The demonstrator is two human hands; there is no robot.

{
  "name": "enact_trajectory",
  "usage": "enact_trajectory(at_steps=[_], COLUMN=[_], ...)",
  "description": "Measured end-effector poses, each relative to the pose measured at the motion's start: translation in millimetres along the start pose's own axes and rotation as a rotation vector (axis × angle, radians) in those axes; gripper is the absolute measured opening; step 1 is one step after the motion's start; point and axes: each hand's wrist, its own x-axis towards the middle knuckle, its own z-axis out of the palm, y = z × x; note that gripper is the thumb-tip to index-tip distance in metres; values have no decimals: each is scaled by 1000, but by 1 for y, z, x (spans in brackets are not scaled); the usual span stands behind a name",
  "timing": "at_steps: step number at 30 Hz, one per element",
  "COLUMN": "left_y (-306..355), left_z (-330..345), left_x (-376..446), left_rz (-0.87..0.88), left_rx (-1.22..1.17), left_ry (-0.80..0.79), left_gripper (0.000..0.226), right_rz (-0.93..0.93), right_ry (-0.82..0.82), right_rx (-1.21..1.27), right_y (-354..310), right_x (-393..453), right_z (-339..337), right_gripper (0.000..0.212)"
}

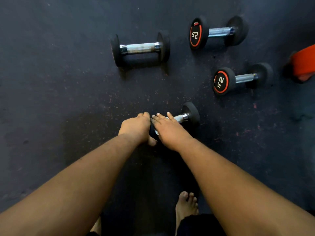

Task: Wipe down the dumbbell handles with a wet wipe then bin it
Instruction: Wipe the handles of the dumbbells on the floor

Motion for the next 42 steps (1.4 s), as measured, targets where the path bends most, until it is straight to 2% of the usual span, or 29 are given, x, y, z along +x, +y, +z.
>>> enact_trajectory(at_steps=[3,8,15,17,20,21,22,24,26,27,28,32,34,38,40,42], left_y=[0,0,-3,-8,-17,-20,-23,-28,-28,-27,-26,-8,8,43,67,94], left_z=[-2,-8,-2,-3,-9,-11,-13,-13,-11,-10,-8,-4,-11,-33,-48,-60], left_x=[0,3,9,13,20,23,26,30,32,32,31,17,4,-26,-38,-39], left_rz=[2,17,22,59,94,102,111,114,114,117,124,110,57,24,77,140], left_rx=[1,16,-26,-108,-260,-288,-316,-364,-386,-397,-407,-393,-489,-759,-799,-751], left_ry=[-8,-30,-62,-76,-134,-149,-157,-152,-127,-105,-79,-41,-48,-42,-23,-16], left_gripper=[89,94,108,113,123,125,126,118,92,79,71,63,55,47,32,36], right_rz=[2,-43,128,248,434,523,605,643,563,552,566,573,583,715,816,911], right_ry=[48,104,109,263,640,710,706,487,214,158,168,356,396,566,611,646], right_rx=[-22,-106,-100,26,469,629,775,961,955,922,884,608,625,1162,1308,1405], right_y=[0,16,15,16,0,-10,-20,-41,-55,-58,-59,-53,-52,-34,-14,9], right_x=[-16,-52,-35,-38,-51,-55,-58,-59,-54,-51,-49,-62,-81,-115,-126,-134], right_z=[16,28,18,21,33,38,42,51,58,60,58,42,35,12,-3,-15], right_gripper=[65,67,64,61,39,32,29,31,47,55,57,36,38,42,43,44])
